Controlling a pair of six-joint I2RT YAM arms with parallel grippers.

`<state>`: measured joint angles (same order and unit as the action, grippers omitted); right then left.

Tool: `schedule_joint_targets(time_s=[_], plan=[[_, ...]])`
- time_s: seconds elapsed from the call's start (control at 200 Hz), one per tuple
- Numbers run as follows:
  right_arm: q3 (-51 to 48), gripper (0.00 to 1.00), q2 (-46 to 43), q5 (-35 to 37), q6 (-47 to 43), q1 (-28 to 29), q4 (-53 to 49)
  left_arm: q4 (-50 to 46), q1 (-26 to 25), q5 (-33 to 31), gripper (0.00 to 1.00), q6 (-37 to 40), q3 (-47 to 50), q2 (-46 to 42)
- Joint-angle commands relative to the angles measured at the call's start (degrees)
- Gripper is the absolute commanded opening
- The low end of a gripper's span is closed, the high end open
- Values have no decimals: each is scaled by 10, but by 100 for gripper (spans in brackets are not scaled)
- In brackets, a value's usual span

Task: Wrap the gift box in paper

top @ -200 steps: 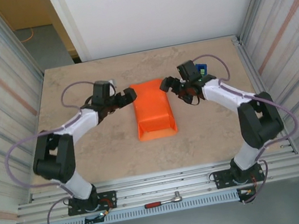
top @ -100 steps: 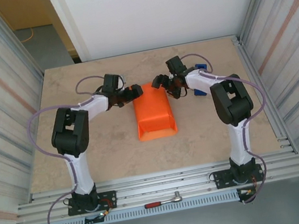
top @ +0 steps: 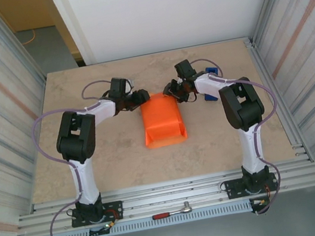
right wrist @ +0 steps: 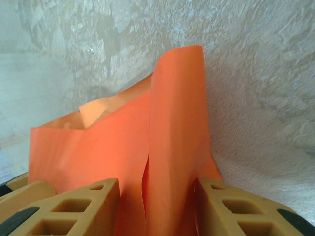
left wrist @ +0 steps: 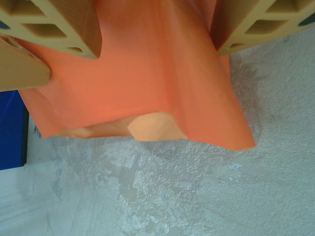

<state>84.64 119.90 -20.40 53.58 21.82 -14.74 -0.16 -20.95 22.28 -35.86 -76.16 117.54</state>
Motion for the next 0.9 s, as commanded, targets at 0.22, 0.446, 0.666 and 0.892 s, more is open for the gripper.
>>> schedule_joint_targets(time_s=[0.22,0.446,0.666,0.892], plan=[[-9,78,-18,-3,-7,-7,-1,-18,9,-11,81,27,-33,9],[-67,90,-123,22,-26,-16,10,24,39,8,95,43,13,-78],[-160,92,-233,63,-68,13,-2,54,44,12,99,53,139,-203],[-297,93,-350,141,-110,95,-11,69,13,-18,99,39,323,-350]])
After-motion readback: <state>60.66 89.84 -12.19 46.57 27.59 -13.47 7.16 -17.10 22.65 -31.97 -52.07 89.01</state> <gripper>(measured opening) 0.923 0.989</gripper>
